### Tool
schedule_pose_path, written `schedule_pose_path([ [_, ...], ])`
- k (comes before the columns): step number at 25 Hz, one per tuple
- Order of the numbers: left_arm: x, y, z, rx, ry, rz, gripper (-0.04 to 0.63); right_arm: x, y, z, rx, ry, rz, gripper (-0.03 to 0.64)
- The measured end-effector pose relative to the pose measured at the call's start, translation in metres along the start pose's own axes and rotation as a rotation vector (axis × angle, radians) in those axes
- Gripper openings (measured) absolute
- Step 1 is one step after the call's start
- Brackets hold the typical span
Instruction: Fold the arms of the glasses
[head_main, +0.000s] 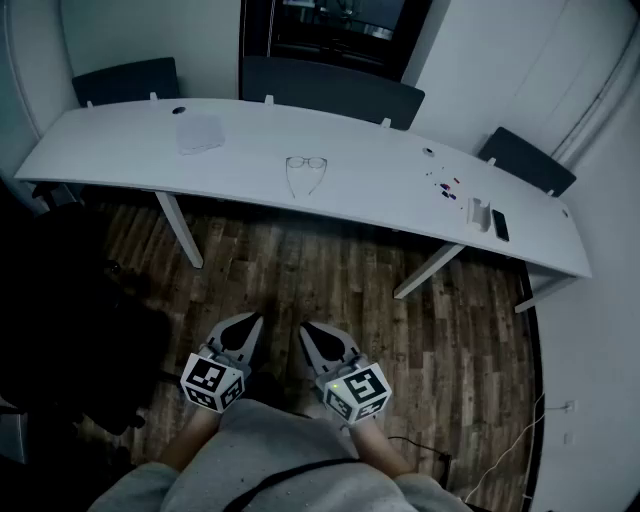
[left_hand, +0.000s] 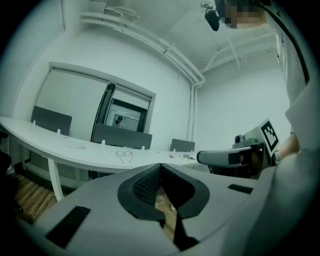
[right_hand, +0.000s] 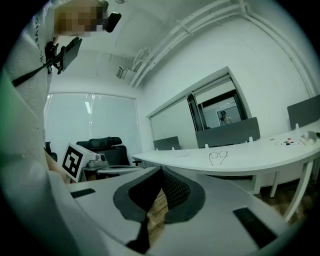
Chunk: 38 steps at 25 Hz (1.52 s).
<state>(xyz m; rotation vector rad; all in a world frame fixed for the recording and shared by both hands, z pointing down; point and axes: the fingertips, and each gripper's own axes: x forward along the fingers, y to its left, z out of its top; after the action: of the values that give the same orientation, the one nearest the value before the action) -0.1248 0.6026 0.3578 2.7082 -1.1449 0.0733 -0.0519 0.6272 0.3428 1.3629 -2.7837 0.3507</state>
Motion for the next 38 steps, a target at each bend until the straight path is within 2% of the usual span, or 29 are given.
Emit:
schedule_pose_path([
  [8, 0.019, 0.005, -0.007, -0.012, 0.002, 0.011, 0.015, 0.005, -0.014, -0.005, -0.022, 0.019, 0.012, 0.018],
  [15, 0.072, 0.034, -0.010, -0.030, 0.014, 0.009, 0.014, 0.040, -0.058, -0.003, -0.024, 0.036, 0.012, 0.018],
  [23, 0.159, 0.097, 0.011, -0.026, 0.010, 0.000, 0.015, 0.116, -0.131, 0.014, -0.022, 0.036, 0.033, 0.018],
  [29, 0.218, 0.155, 0.027, -0.002, 0.031, -0.022, 0.015, 0.179, -0.185, 0.022, -0.026, 0.085, 0.001, 0.020],
  [38, 0.294, 0.240, 0.038, -0.007, 0.052, -0.041, 0.014, 0.264, -0.252, 0.028, -0.034, 0.135, -0.045, 0.020],
])
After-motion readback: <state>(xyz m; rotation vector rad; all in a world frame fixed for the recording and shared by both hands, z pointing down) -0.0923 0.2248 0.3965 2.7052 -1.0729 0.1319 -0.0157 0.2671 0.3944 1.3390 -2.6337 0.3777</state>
